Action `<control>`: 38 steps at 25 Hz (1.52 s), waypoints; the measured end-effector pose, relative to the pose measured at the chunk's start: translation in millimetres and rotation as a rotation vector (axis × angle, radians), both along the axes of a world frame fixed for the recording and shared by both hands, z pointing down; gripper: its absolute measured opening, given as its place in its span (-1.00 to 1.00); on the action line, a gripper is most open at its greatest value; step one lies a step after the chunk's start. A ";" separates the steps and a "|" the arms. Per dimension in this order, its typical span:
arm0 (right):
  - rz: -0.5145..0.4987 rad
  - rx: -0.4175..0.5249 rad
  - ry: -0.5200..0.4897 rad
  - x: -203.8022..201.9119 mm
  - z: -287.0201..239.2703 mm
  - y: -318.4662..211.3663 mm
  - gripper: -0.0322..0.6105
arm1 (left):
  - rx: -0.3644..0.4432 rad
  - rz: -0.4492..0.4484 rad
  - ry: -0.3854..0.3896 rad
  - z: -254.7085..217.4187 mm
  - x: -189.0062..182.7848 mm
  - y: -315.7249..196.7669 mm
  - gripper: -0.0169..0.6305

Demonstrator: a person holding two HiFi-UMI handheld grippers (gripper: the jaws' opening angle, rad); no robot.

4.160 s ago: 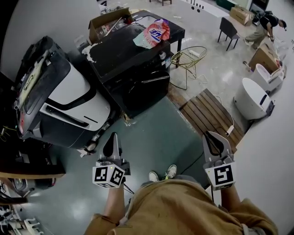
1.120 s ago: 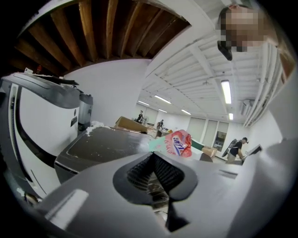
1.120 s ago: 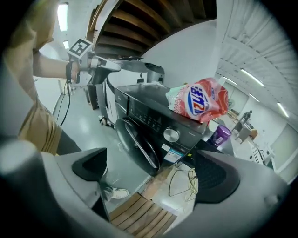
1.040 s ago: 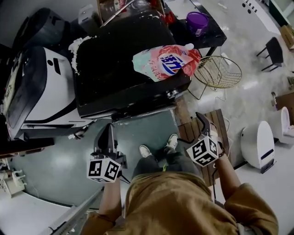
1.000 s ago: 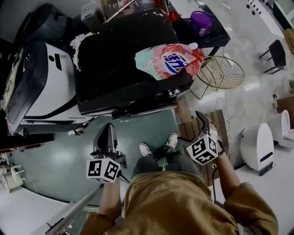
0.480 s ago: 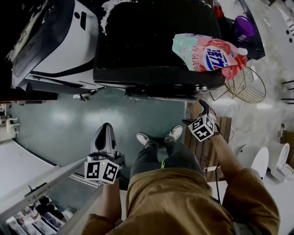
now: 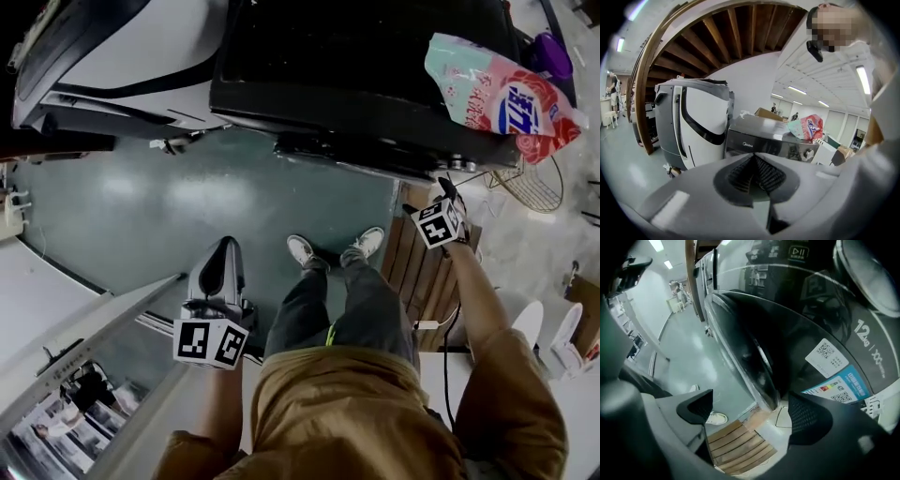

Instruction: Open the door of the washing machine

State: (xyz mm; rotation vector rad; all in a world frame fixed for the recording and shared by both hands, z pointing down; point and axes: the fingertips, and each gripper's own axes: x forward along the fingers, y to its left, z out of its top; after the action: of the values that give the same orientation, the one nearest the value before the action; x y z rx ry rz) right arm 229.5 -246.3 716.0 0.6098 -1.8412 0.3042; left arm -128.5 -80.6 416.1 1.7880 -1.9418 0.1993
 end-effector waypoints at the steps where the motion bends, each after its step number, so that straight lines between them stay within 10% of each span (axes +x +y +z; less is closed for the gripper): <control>1: 0.009 0.000 0.007 0.0 4.8 -1.3 0.66 | -0.014 0.001 0.004 4.8 -3.1 3.2 -0.76; 9: 0.018 0.038 0.079 0.5 36.6 -17.4 0.40 | -0.059 0.017 0.008 31.6 -13.4 11.5 -0.76; 17: -0.179 0.180 0.231 15.9 37.1 -37.4 -0.40 | -0.082 0.019 0.030 51.9 6.3 9.8 -0.76; 38: -0.332 0.181 0.469 25.6 44.5 -35.7 -0.52 | -0.085 0.094 0.089 79.5 35.2 9.3 -0.76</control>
State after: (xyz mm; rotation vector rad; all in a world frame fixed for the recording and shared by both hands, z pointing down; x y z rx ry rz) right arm 255.1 -282.0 760.5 0.4401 -1.4876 -0.2153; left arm -93.3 -71.3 495.6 1.8028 -1.7641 0.2261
